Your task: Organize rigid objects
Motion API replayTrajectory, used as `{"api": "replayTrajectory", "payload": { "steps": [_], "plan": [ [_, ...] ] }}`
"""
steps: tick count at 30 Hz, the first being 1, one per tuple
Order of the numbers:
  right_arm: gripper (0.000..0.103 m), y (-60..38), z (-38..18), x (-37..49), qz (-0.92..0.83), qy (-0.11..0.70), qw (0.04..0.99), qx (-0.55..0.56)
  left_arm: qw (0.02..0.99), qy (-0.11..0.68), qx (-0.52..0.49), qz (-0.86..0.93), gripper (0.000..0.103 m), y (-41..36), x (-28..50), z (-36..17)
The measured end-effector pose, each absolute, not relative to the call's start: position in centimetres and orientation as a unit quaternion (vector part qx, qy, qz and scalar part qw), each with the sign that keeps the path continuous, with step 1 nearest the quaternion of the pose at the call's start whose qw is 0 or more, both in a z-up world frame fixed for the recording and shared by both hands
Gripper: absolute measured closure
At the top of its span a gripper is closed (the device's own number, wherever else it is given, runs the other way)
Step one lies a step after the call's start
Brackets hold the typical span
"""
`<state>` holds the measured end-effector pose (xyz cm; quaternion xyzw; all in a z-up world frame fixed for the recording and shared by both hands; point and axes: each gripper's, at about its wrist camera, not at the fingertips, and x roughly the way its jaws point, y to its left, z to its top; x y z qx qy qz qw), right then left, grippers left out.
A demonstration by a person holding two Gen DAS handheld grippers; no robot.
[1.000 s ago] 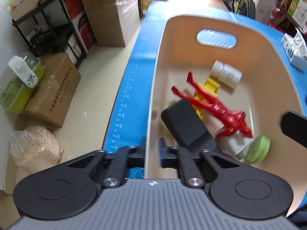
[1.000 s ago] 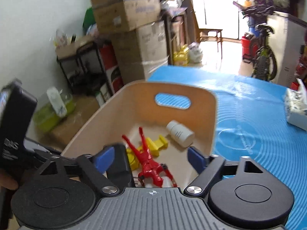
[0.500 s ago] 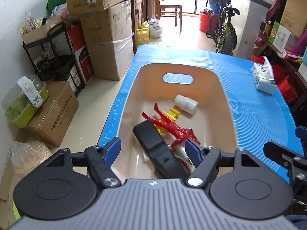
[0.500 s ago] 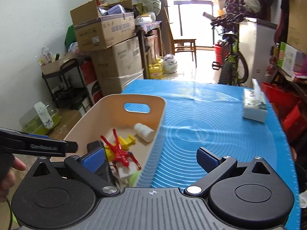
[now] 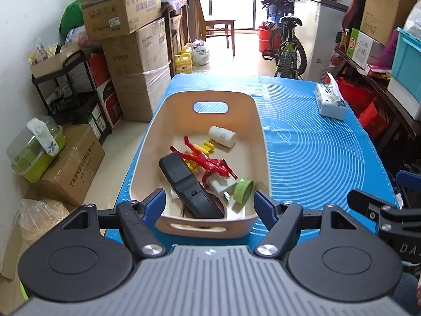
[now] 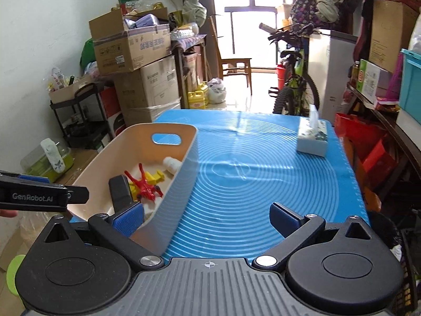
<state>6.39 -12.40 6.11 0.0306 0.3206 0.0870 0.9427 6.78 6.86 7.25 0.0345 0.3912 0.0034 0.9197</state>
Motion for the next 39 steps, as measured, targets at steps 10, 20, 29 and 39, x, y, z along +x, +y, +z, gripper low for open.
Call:
{"api": "replayTrajectory", "payload": {
  "steps": [10,20,29,39],
  "plan": [
    [0.003,-15.9,4.3,2.6,0.064,0.335,0.939,0.036,0.920,0.388,0.049,-0.002,0.029,4.0,3.1,5.5],
    [0.003,-16.8,3.6,0.5,0.054,0.322,0.945,0.021,0.918,0.392,0.052,0.001,0.029,2.5,0.9,2.4],
    [0.003,-15.9,2.4,-0.4,0.059,0.320,0.946,0.002,0.924,0.381,0.037,0.008,0.029,2.8,0.2,0.9],
    [0.003,-15.1,1.3,-1.1,0.061,0.321,0.945,-0.004,0.925,0.380,0.028,-0.001,0.029,2.8,0.2,0.1]
  ]
}}
